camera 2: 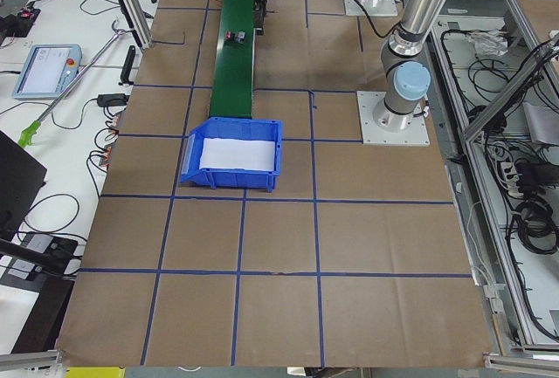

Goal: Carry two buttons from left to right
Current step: 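Release the yellow button in the bin and raise the right gripper, then move the right gripper down onto the red button on the conveyor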

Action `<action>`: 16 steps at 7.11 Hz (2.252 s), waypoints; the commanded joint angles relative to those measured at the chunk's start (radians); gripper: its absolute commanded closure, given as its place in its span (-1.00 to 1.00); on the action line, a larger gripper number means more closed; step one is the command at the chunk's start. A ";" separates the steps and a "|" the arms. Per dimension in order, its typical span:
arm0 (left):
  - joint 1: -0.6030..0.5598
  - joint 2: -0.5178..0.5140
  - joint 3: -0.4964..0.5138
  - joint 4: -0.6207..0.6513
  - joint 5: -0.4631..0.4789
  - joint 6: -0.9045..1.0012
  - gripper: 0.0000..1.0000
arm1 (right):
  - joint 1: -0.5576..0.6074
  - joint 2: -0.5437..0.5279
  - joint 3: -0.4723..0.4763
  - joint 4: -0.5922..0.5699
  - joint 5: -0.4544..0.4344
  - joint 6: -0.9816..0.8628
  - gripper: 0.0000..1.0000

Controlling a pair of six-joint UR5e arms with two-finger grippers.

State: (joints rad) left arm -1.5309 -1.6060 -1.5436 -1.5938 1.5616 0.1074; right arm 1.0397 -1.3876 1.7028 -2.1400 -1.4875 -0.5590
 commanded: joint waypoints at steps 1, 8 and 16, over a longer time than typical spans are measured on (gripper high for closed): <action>0.000 0.000 0.000 0.000 0.001 0.000 -0.99 | 0.060 -0.053 -0.075 0.048 0.063 0.054 -0.99; 0.000 -0.002 0.004 0.000 0.002 0.000 -0.99 | 0.526 -0.085 -0.069 0.190 -0.155 0.623 -0.99; 0.000 0.000 0.002 0.001 0.005 -0.035 -0.99 | 0.528 0.060 -0.029 0.059 -0.059 0.623 -0.99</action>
State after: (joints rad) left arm -1.5309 -1.6061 -1.5429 -1.5935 1.5650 0.0732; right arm 1.5677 -1.3649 1.6739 -2.0302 -1.5760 0.0639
